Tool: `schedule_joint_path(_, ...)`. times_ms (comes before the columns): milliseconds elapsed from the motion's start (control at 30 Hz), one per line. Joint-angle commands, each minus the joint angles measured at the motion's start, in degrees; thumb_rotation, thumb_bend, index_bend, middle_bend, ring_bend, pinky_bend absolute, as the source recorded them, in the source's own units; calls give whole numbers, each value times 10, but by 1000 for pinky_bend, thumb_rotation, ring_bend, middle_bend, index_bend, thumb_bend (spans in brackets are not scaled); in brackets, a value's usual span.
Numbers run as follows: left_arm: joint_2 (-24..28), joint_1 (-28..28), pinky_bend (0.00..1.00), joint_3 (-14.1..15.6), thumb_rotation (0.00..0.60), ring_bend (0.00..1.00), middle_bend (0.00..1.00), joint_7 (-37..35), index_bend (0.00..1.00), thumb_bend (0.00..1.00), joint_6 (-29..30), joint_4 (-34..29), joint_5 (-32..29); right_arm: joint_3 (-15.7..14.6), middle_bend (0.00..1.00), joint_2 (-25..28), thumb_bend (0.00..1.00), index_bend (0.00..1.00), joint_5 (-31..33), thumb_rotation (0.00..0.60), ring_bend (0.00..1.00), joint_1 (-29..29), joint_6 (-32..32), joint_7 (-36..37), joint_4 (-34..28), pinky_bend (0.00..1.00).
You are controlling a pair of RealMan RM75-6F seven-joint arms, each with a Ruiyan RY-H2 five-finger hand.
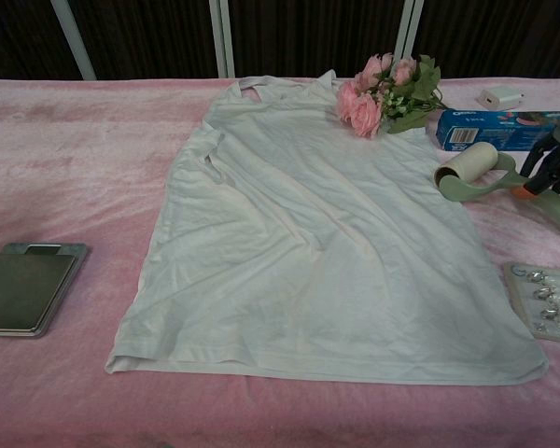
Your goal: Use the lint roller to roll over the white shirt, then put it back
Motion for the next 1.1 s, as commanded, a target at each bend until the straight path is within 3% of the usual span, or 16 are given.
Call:
schedule_joint_path(33,0,0,145,0,600,32,79,0,141,368,0,0,0,0,571,1,468,655,1,600,566,-1,-2,1,1,477)
schedule_joint_path(500,0,3,145,0,600,32,79,2,141,368,7,-1,2,6,600,7,474,695,12,600,589,-4,-21,13,0,493)
schedule_joint_path(1100,1,4,150,-1,600,32,79,-2,141,368,6,-2,-1,11,643,23,594,751,-4,600,622,-13,-24,45,-17,511)
